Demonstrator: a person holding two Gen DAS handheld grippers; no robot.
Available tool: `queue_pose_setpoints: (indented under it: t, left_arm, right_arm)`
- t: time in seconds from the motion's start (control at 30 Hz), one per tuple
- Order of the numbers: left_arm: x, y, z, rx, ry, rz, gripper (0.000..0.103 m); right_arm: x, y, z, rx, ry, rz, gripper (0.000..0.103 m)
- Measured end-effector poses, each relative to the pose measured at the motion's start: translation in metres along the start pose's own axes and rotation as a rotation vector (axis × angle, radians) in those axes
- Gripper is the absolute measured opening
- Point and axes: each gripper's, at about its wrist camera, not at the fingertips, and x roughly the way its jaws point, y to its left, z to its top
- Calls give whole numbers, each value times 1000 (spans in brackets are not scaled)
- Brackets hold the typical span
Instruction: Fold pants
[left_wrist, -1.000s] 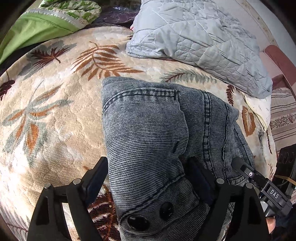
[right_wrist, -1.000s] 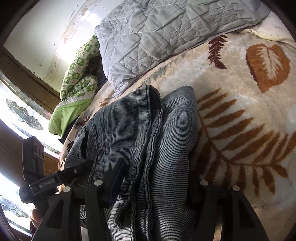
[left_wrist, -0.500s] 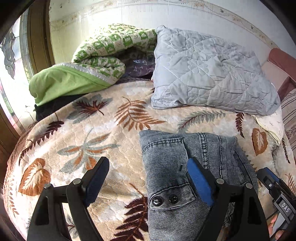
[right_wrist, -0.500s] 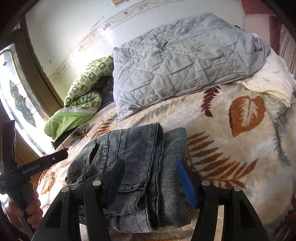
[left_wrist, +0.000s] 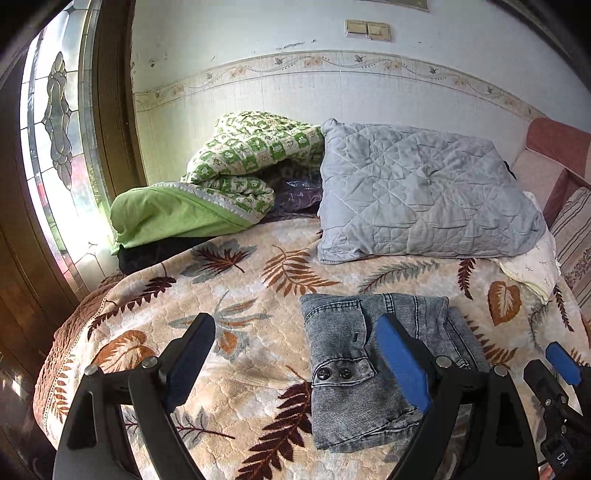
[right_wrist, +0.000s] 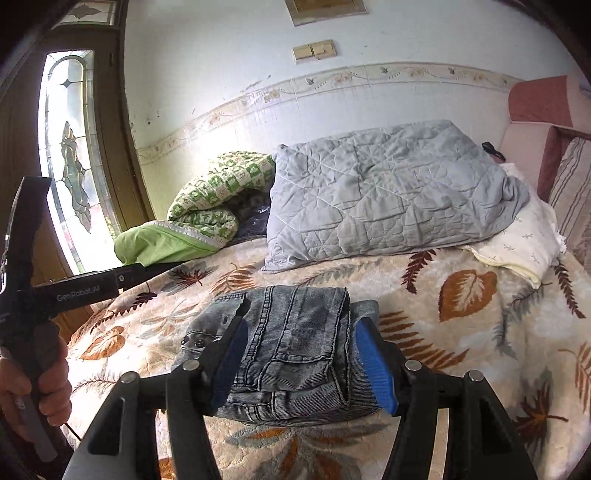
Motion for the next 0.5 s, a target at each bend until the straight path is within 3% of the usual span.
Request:
queue_pose_setpoints:
  t: [0.07,0.23,0.5]
  left_arm:
    - [-11,1,-4,6,-16,1,98]
    - [-30,-1,-18,42,-63,23,98]
    - [-29,1,-48,72,-13,8,99]
  right_arm:
    - [-13,8,-1,-17,-27,-5,65]
    - [-33,20,-15,-54,-42,-38,67]
    - [-36,20,-30,-84,0,-89,68]
